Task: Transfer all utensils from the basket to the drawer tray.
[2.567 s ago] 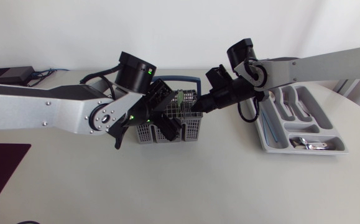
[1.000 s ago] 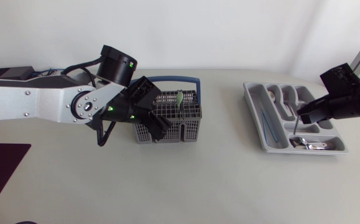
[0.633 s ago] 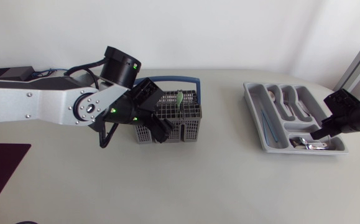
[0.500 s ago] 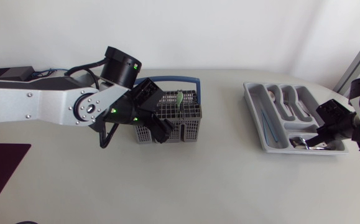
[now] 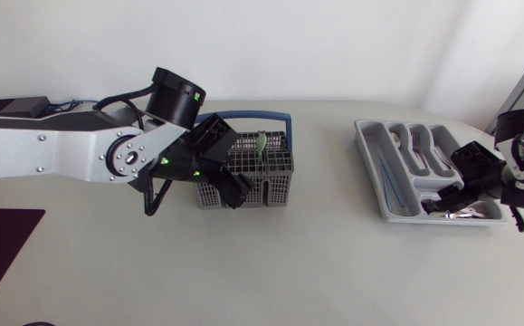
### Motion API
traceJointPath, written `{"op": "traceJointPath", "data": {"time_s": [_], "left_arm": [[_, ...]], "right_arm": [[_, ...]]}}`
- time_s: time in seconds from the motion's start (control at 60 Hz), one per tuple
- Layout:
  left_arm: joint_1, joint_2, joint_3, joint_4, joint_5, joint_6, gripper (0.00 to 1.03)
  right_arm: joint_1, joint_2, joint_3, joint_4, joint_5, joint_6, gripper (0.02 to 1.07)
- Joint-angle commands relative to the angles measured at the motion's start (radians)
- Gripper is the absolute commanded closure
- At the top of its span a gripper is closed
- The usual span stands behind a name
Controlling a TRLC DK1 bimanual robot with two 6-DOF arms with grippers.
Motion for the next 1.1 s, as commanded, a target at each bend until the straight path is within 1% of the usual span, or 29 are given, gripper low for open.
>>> {"op": "traceJointPath", "data": {"time_s": [0.0, 0.117, 0.217, 0.317, 0.417, 0.45, 0.533, 0.6, 0.7, 0.767, 0.8, 0.933, 1.017, 1.083], "left_arm": [[0.004, -0.022, -0.016, -0.006, 0.001, -0.017, 0.05], [0.004, -0.023, -0.016, -0.006, 0.002, -0.017, 0.05], [0.002, -0.023, -0.021, -0.004, 0.002, -0.017, 0.05], [0.002, -0.023, -0.021, -0.003, 0.002, -0.017, 0.05], [0.002, -0.023, -0.022, -0.003, 0.001, -0.017, 0.05], [0.002, -0.023, -0.025, -0.001, 0.002, -0.017, 0.05], [0.004, -0.020, -0.030, 0.004, 0.001, -0.020, 0.05], [0.004, -0.020, -0.042, 0.019, 0.001, -0.023, 0.05], [0.005, -0.020, -0.056, 0.037, 0.001, -0.023, 0.05], [0.007, -0.019, -0.061, 0.045, 0.001, -0.023, 0.05], [0.008, -0.017, -0.062, 0.051, 0.001, -0.025, 0.05], [0.013, -0.010, -0.065, 0.063, 0.001, -0.025, 0.05], [0.019, -0.003, -0.064, 0.077, 0.001, -0.025, 0.05], [0.022, 0.006, -0.064, 0.088, 0.001, -0.026, 0.05]], "right_arm": [[0.028, -0.112, 0.043, -0.074, -0.060, 0.076, 0.14], [0.111, -0.204, 0.071, -0.172, -0.129, 0.143, 0.14], [0.219, -0.254, 0.101, -0.266, -0.207, 0.227, 0.14], [0.340, -0.268, 0.123, -0.289, -0.259, 0.319, 0.15], [0.467, -0.241, 0.160, -0.296, -0.294, 0.425, 0.15], [0.502, -0.224, 0.178, -0.296, -0.319, 0.464, 0.18], [0.570, -0.190, 0.213, -0.275, -0.382, 0.539, 0.18], [0.618, -0.147, 0.236, -0.240, -0.405, 0.593, 0.18], [0.654, -0.073, 0.263, -0.192, -0.451, 0.659, 0.18], [0.665, -0.032, 0.266, -0.137, -0.477, 0.701, 0.20], [0.674, -0.009, 0.267, -0.109, -0.482, 0.718, 0.21], [0.703, 0.066, 0.284, -0.040, -0.486, 0.766, 0.21], [0.725, 0.103, 0.287, 0.024, -0.485, 0.798, 0.29], [0.749, 0.128, 0.293, 0.058, -0.469, 0.812, 0.31]]}}
